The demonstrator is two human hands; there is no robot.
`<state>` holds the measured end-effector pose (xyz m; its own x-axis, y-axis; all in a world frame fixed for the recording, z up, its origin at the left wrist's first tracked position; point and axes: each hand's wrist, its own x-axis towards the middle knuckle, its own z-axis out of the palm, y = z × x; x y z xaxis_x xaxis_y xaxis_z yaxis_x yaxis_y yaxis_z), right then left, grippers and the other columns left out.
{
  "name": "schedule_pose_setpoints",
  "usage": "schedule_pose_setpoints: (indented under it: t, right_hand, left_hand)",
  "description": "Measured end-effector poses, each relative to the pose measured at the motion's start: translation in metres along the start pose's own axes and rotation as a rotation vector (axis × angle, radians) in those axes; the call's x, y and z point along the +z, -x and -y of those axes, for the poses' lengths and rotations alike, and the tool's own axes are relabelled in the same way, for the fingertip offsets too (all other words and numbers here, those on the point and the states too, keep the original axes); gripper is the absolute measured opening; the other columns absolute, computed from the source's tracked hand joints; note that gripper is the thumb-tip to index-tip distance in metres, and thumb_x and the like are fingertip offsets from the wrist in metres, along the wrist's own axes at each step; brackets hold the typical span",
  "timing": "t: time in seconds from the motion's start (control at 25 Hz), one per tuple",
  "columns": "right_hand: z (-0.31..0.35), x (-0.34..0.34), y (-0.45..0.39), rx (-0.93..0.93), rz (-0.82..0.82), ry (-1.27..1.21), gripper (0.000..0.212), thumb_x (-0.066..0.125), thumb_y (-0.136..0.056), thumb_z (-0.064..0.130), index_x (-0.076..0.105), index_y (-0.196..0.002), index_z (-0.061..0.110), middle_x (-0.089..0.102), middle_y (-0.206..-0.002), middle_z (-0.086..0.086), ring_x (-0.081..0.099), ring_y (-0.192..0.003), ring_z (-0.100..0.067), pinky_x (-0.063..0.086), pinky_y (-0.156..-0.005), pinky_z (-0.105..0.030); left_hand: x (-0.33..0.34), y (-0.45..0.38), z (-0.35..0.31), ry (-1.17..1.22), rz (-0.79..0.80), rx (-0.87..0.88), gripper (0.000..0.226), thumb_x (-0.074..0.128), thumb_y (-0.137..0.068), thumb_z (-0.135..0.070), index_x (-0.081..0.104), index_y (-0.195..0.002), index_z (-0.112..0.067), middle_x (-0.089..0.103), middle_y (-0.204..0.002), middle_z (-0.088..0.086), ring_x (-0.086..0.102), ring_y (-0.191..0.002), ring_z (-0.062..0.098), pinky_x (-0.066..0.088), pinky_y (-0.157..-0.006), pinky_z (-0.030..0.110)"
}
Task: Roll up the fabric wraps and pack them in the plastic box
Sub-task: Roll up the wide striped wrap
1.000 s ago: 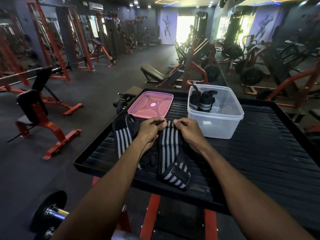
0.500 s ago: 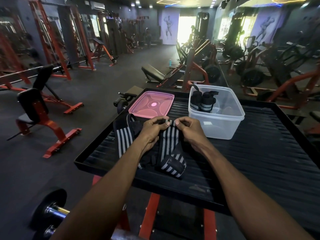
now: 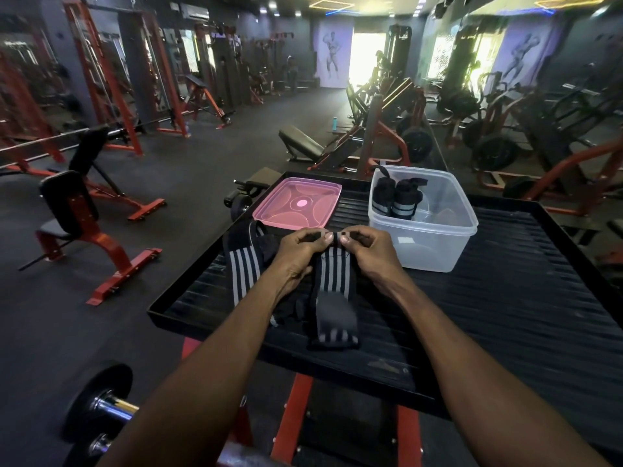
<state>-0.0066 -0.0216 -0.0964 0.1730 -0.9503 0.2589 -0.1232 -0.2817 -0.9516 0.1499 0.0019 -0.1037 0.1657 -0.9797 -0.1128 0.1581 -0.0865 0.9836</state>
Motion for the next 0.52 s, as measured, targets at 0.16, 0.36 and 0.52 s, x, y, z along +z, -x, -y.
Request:
schedule_pose_setpoints:
  t: [0.16,0.36,0.52]
  right_hand:
    - [0.0040,-0.0013,0.0023,-0.019,0.001,-0.072,0.015,0.069,-0.088,-0.002,0.074,-0.098,0.007,0.074,-0.090,0.002,0.068,-0.077,0.003,0.055,-0.077,-0.015]
    - [-0.0007,0.0001,-0.0007,0.051,-0.015,-0.026,0.007,0.070,-0.091,0.012,0.074,-0.097,0.011,0.074,-0.088,-0.001,0.067,-0.077,-0.006,0.052,-0.072,-0.020]
    - [0.0006,-0.0033,-0.0013,-0.007,-0.044,-0.051,0.018,0.072,-0.086,-0.001,0.074,-0.099,0.012,0.076,-0.096,-0.005,0.071,-0.089,-0.013,0.057,-0.084,-0.023]
  left_hand:
    - [-0.0016,0.0002,-0.0006,-0.018,-0.053,0.034,0.015,0.080,-0.082,-0.026,0.075,-0.093,-0.017,0.077,-0.093,0.005,0.069,-0.085,0.019,0.051,-0.066,0.027]
    - [-0.0022,0.0010,-0.0032,-0.023,-0.065,0.139,0.021,0.080,-0.078,-0.002,0.073,-0.090,-0.018,0.074,-0.105,0.010,0.069,-0.104,0.025,0.054,-0.097,0.037]
    - [0.0009,0.0043,-0.0024,0.098,0.041,0.042,0.017,0.079,-0.081,-0.006,0.073,-0.096,-0.011,0.075,-0.104,0.015,0.069,-0.107,0.032,0.052,-0.100,0.044]
